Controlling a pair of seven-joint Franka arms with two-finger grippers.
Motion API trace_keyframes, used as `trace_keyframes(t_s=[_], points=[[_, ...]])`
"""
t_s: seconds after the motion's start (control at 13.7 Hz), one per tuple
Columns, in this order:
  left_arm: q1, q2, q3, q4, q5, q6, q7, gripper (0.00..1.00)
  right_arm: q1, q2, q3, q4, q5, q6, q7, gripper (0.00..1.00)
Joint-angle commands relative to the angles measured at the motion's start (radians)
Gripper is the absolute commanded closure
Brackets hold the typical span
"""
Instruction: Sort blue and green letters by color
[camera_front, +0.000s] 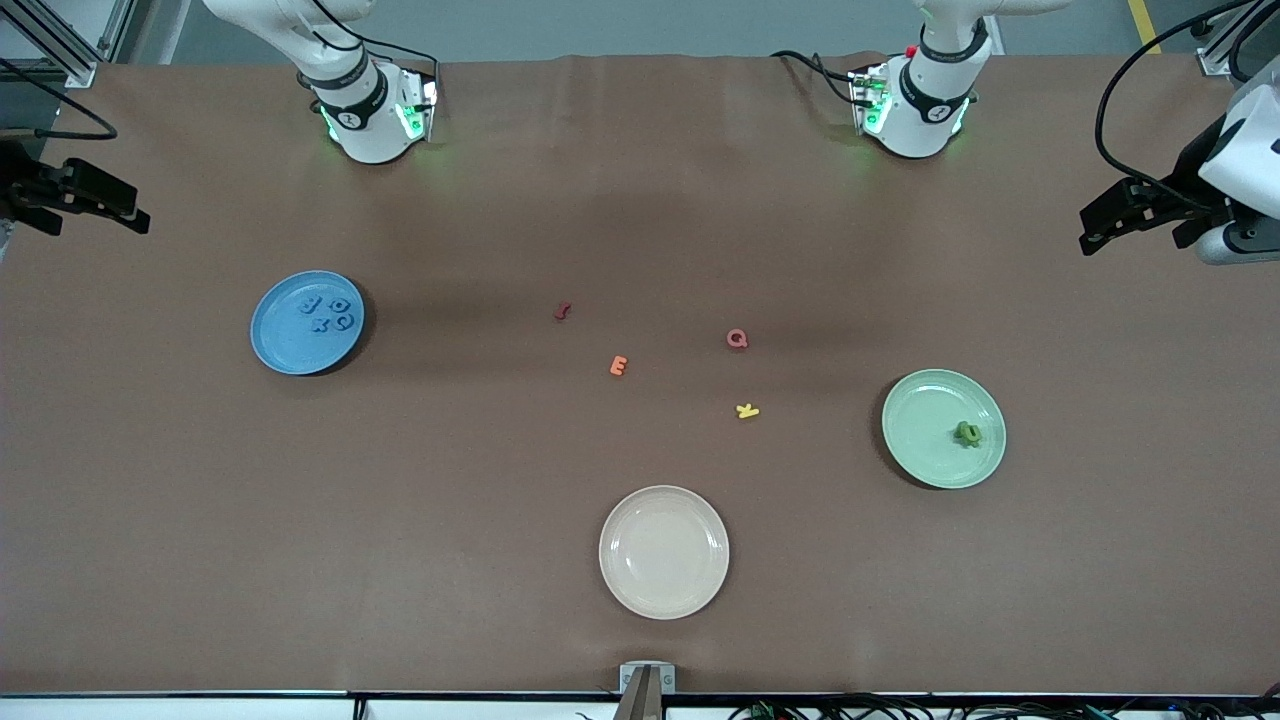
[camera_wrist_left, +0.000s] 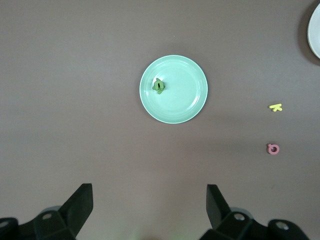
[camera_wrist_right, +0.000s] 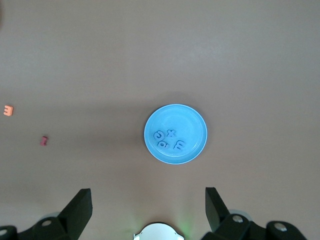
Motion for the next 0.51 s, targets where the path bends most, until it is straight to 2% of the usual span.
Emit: trace_keyframes(t_s=[0.0,0.44], points=[[0.001,0.011,-0.002,0.028,-0.009,-0.025,0.007,0.00,-0.028,-0.068,0.023,-0.056,-0.014,0.009,-0.010,0.00],[-0.001,0.009,-0.003,0.027,-0.013,-0.025,0.006,0.00,-0.025,-0.099,0.023,-0.072,-0.014,0.008,-0.010,0.00]])
